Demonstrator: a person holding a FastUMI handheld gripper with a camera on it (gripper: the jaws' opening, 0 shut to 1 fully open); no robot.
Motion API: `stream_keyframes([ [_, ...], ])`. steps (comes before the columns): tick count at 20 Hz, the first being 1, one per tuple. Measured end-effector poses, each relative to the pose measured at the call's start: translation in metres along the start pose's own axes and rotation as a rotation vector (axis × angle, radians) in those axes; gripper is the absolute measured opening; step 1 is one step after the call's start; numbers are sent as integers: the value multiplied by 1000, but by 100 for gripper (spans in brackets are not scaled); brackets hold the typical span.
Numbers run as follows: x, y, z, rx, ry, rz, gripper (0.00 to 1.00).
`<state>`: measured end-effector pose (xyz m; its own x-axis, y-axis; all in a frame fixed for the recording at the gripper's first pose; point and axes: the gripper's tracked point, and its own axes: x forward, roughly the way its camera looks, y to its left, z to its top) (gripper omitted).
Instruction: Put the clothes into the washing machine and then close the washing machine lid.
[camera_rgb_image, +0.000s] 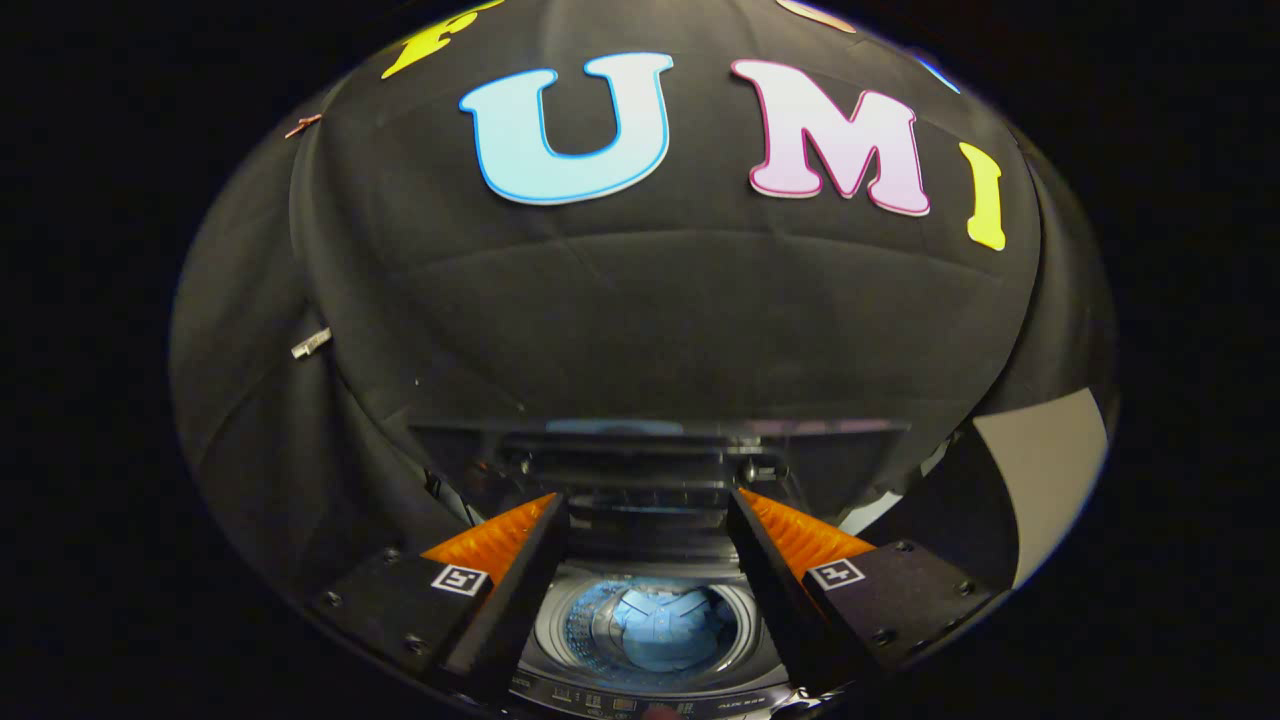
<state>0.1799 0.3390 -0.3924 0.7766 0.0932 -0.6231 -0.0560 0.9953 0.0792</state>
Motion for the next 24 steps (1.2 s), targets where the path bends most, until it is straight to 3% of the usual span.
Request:
stream_keyframes([
  [4, 16, 7, 41, 12, -32, -6, 100],
  [14, 67, -3, 38, 30, 46, -62, 100],
  [24, 41, -1, 22, 9, 5, -60, 100],
])
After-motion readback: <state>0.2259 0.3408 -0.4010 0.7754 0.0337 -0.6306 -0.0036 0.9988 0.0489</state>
